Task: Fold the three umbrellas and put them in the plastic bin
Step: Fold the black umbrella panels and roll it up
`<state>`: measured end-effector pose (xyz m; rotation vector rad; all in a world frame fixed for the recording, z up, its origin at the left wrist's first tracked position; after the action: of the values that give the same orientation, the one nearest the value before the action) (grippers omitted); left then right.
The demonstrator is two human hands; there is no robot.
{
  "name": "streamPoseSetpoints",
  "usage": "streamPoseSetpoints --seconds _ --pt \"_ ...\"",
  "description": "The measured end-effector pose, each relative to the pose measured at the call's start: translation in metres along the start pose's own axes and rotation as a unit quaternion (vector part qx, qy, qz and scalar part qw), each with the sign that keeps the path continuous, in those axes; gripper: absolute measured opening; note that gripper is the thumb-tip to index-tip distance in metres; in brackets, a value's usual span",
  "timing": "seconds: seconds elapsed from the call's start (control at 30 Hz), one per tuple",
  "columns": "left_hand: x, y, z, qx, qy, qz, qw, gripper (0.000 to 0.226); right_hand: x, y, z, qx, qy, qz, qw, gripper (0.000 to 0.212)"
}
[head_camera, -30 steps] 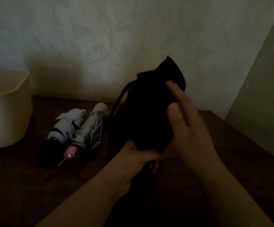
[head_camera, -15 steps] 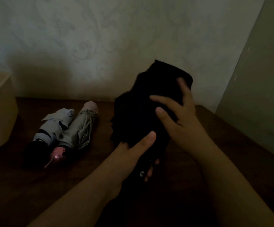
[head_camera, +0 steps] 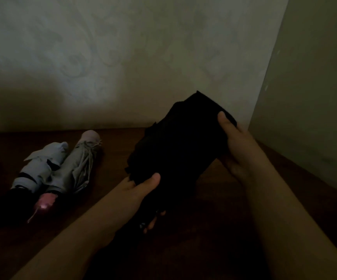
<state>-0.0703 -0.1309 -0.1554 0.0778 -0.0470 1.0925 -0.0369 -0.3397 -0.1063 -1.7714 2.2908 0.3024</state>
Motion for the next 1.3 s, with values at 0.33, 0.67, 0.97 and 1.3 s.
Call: streamPoseSetpoints --seconds 0.33,0.67,0.97,1.3 --pt "-0.005 -0.001 -0.003 -0.014 -0.050 0.010 0.999 0.058 0.001 0.000 0.003 -0.042 -0.135 -0.022 0.990 0.058" --pt "-0.004 0.002 0.001 -0.008 -0.027 -0.024 0.999 0.055 0.013 0.000 -0.011 0.162 0.006 -0.003 0.987 0.037" --pt "0.004 0.000 0.000 -0.003 -0.120 -0.031 0.992 0.046 0.027 0.002 -0.019 0.253 0.203 -0.037 0.945 0.014" --pt "0.020 0.004 0.008 0.024 -0.240 -0.065 0.968 0.035 0.019 0.002 -0.019 0.267 0.310 0.037 0.912 0.022"
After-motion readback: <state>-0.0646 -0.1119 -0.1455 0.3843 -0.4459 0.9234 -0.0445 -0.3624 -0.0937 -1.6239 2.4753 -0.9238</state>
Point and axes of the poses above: each hand's wrist, its own y-axis away from the middle knuckle, its own x-axis out of the back of the hand, z = x × y, the point moved 2 cm from there along -y, towards the middle knuckle, and after that the axes turned 5 degrees about -x, right-handed, at the moved point
